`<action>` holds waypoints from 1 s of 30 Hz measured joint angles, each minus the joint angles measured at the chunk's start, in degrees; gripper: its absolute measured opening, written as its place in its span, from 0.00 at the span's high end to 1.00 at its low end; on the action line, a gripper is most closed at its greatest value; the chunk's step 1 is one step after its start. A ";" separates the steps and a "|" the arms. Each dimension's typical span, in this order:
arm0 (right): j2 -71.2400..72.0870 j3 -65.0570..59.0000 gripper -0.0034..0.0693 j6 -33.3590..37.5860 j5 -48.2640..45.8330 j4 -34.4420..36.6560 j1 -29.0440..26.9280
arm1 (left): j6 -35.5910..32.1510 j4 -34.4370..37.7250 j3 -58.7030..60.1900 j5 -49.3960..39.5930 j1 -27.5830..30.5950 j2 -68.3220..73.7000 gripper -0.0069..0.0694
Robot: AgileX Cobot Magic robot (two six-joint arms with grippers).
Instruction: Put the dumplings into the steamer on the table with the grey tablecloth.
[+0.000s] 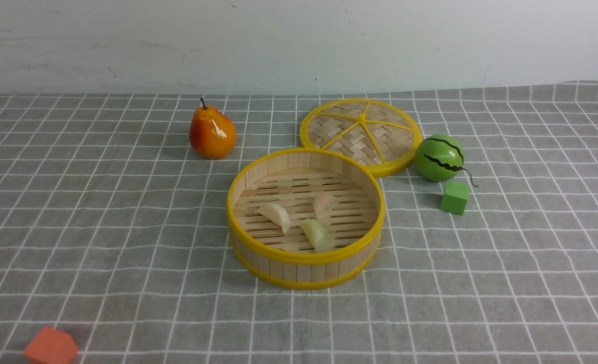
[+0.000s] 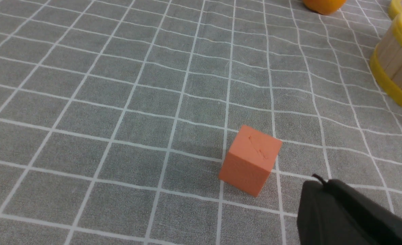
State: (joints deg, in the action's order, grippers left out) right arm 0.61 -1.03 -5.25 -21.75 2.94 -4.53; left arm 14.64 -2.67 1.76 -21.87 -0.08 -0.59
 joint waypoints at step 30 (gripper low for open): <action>0.00 0.00 0.82 0.00 0.00 0.00 0.00 | 0.00 0.00 0.00 -0.11 0.00 0.00 0.93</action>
State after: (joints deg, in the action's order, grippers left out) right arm 0.61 -1.03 -5.25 -21.75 2.94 -4.53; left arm 14.64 -2.67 1.76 -21.99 -0.08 -0.59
